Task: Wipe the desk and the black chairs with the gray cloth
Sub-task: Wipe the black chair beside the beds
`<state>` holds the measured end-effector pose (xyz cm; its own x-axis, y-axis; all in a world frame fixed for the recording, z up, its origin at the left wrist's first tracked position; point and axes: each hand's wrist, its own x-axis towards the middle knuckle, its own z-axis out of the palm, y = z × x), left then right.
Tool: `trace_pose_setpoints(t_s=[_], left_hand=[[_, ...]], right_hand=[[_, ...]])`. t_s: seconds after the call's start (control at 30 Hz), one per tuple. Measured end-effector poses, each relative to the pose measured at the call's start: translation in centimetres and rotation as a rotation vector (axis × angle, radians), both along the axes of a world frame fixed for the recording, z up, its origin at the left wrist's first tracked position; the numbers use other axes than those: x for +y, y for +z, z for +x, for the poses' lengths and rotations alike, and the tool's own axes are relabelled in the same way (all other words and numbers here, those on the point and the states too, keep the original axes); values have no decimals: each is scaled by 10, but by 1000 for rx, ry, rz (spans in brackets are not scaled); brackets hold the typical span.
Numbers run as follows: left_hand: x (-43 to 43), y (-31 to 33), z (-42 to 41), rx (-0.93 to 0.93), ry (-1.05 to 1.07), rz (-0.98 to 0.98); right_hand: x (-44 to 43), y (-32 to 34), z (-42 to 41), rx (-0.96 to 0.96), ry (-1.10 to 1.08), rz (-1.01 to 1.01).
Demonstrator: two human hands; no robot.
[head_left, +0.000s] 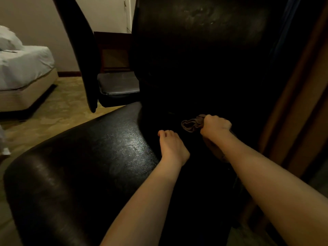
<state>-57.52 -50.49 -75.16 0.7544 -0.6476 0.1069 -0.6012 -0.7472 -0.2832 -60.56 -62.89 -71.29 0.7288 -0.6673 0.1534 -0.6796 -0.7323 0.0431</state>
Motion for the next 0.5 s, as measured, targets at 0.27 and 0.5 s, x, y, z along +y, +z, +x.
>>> trace_pose_setpoints(t_s=[0.27, 0.5], left_hand=[[2, -2, 0, 24, 0, -63], [-1, -1, -8, -2, 8, -26]], right_hand=[[-18, 9, -83, 10, -44, 124], [-28, 20, -135, -14, -217, 78]])
